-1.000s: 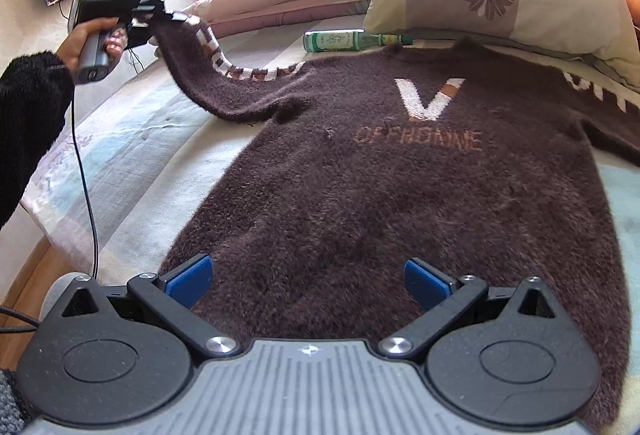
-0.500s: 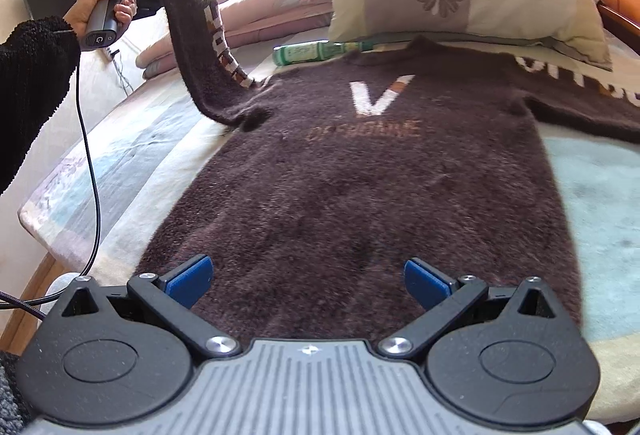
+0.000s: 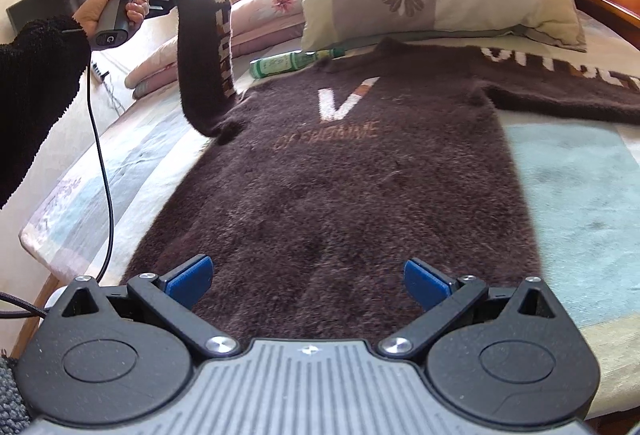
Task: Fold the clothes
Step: 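Lift the lettered sleeve cuff up with the left gripper, then carry the sleeve across the sweater front and open the left gripper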
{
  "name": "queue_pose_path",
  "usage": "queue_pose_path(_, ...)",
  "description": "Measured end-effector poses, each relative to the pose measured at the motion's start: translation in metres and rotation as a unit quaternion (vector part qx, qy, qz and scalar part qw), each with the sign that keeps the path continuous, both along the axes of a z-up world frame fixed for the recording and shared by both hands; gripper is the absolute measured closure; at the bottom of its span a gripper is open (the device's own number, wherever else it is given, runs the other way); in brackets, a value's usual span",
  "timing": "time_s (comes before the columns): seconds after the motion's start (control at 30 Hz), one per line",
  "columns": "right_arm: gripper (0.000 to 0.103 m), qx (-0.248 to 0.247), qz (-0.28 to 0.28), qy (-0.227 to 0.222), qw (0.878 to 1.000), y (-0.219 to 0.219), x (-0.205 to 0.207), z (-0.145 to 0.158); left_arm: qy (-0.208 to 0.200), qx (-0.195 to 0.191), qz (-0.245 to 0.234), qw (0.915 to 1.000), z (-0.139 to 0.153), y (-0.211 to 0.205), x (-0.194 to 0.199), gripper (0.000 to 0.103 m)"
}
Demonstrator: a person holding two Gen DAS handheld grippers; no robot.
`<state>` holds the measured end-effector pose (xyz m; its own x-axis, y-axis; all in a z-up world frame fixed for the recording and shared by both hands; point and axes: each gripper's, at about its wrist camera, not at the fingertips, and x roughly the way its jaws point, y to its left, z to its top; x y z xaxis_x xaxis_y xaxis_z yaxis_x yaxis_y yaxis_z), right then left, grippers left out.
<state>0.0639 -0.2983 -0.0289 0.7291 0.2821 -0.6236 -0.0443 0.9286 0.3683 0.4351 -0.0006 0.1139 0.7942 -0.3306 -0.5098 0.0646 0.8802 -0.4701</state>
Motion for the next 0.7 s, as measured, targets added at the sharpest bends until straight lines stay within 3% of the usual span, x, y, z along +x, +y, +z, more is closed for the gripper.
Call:
queue_pose_path(0.33,0.000,0.014,-0.012,0.011,1.000,-0.013,0.004,-0.010,0.019,0.014,-0.033,0.9992,-0.018,-0.052,0.019,0.097)
queue_pose_path(0.7,0.000,-0.028,0.016,0.021,0.999,-0.009,0.007,0.000,0.043,0.023,-0.051,0.9975,-0.059,-0.100,0.033,0.097)
